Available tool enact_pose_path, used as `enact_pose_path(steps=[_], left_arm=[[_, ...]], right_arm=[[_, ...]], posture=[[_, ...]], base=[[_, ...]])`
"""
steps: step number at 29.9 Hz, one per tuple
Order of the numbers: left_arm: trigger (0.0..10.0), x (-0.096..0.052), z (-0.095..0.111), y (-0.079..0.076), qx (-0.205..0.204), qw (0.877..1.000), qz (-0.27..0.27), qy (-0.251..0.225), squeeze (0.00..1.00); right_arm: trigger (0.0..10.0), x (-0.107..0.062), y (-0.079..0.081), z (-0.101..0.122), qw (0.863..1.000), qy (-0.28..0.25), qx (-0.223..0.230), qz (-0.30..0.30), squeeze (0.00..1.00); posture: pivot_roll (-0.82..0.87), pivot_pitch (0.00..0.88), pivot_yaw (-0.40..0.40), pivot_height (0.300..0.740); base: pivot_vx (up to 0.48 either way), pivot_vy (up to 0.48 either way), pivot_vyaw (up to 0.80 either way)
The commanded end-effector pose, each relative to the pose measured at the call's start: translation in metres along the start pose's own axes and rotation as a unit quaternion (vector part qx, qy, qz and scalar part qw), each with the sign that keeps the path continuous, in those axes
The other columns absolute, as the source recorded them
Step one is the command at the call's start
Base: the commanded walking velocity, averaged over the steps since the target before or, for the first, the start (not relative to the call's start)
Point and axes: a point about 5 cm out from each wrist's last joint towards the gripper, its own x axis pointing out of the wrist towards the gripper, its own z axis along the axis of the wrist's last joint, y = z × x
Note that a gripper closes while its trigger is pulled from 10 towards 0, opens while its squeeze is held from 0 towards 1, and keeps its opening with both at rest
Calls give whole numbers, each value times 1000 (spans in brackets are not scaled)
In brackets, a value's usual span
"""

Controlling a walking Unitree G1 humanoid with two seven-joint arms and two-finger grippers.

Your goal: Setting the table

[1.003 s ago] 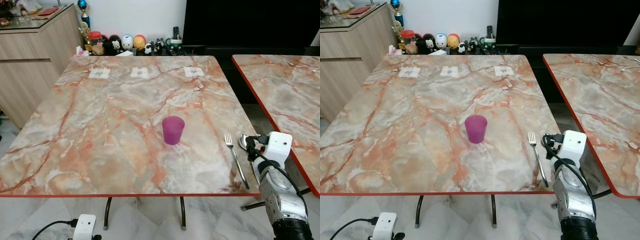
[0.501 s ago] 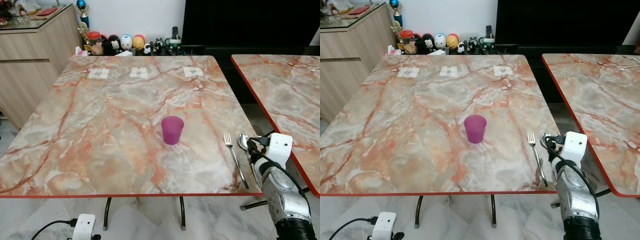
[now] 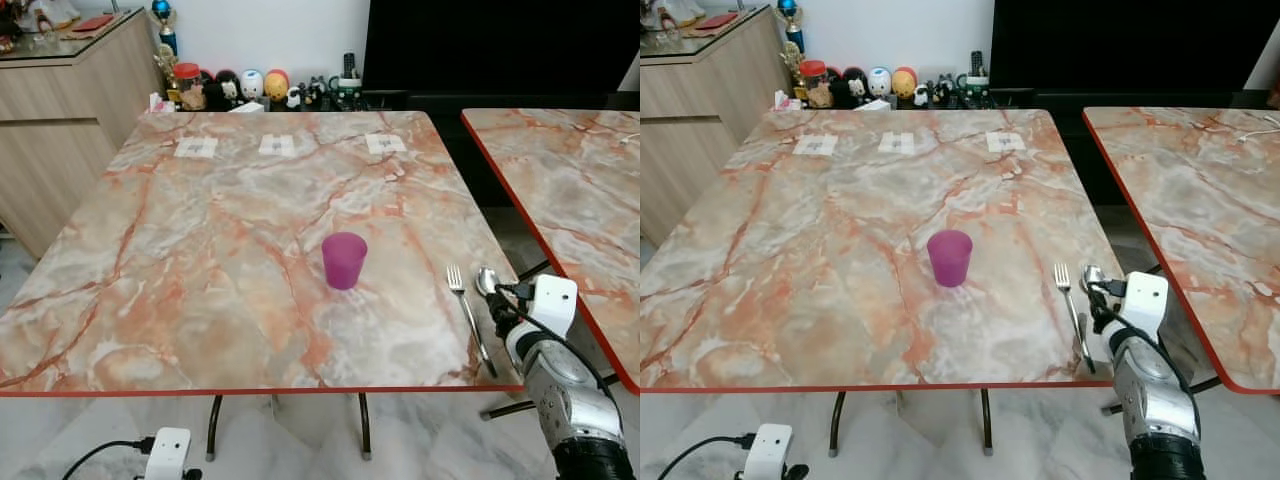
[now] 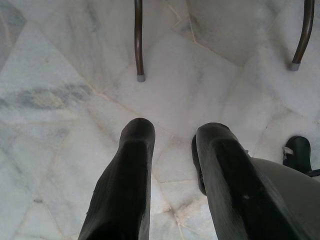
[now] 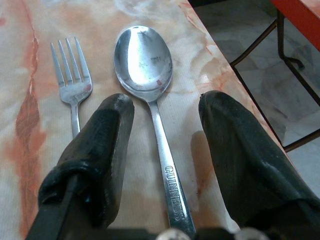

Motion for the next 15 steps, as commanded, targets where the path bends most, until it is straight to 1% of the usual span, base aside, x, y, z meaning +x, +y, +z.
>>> enact_pose_path(steps=[1,8,15], left_arm=[[10000,-1,-3,3,7,1000,2,10,0],[10000,-1,-4,3,9,1000,1,11,0],[10000,-1,-5,3,12,1000,-1,13,0]], right_arm=[[10000,1,-2,2,1000,0,7,-2,0],[10000,2,-1,-2,999,7,35,10,0],[10000,4,0,-6,999,13,45,15,0]], posture=[[116,0,-17,740],[112,0,-14,740],[113,0,-13,740]], base=[[0,0,0],[0,0,0],[0,0,0]])
